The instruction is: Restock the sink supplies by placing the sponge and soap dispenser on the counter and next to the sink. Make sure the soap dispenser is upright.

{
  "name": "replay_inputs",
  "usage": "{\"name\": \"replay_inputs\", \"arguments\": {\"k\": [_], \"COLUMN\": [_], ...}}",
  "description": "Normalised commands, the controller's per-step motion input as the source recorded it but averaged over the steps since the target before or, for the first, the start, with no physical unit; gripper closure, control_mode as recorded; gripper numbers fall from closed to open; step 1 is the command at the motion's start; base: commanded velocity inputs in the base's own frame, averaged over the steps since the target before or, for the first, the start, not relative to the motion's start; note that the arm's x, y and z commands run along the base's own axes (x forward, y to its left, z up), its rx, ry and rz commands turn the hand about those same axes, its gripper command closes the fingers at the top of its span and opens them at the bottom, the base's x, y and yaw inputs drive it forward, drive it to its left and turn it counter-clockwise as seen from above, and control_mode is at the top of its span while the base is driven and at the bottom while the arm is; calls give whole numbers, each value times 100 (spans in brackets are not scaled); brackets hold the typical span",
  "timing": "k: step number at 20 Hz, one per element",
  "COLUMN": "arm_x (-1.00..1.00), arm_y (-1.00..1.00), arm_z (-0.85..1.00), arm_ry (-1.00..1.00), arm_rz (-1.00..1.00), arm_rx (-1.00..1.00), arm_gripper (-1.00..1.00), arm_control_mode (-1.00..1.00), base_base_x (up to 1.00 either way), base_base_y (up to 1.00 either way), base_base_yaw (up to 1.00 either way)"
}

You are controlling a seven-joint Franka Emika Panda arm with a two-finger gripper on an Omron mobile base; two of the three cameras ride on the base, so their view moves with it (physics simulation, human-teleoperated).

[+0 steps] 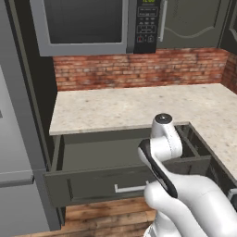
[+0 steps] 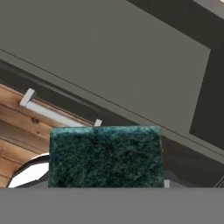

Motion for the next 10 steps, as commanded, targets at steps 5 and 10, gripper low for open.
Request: {"name": "replay_inputs", "arguments": {"k": [5,10], "arm_x": [0,0], "arm_y": [0,0], "arm_z": [0,0], "arm_ry": [0,0], "arm_rz": [0,0], "arm_rx": [0,0], "arm_gripper": [100,100], "arm_control_mode": [100,100], "base_base_x": [-24,-25], "base_base_y": [17,38], "base_base_yaw": [-48,-72]}}
